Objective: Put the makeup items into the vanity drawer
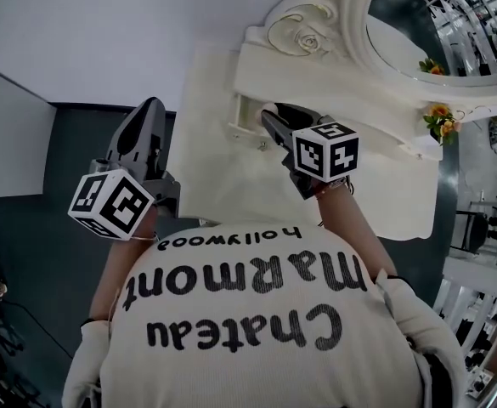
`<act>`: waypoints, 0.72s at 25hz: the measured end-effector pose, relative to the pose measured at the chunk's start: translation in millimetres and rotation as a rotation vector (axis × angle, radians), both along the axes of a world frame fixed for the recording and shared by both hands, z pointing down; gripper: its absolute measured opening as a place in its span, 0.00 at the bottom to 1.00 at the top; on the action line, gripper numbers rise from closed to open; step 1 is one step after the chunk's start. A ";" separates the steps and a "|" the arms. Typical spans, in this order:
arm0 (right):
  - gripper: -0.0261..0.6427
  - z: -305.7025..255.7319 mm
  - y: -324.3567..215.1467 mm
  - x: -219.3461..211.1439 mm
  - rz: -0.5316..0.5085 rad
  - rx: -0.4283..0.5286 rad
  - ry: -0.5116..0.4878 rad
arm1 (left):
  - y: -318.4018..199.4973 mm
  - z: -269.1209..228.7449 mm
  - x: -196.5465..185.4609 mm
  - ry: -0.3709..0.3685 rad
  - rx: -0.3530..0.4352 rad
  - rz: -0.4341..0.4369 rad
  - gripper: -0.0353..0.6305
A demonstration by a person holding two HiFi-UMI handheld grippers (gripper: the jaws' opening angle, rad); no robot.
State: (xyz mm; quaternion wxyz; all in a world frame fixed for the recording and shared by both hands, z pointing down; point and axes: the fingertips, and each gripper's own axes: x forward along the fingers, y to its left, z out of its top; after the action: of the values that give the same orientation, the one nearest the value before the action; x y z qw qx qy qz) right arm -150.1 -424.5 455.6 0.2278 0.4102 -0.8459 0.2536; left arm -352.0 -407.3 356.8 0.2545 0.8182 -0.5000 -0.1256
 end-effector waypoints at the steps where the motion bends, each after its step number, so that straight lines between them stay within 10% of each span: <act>1: 0.25 3.1 0.2 -1.4 -0.010 -0.005 0.019 | 0.2 0.3 -1.7 0.003 -0.001 -0.002 0.07; 18: 0.26 37.0 -3.0 -7.9 -0.077 -0.089 0.204 | 6.0 6.5 -26.8 0.031 -0.007 -0.028 0.07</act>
State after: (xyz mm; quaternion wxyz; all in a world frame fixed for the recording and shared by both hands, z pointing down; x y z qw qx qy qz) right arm -158.0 -427.5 492.6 0.3404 0.3906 -0.8212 0.2389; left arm -378.8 -401.4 363.4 0.2631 0.8081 -0.5079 -0.1403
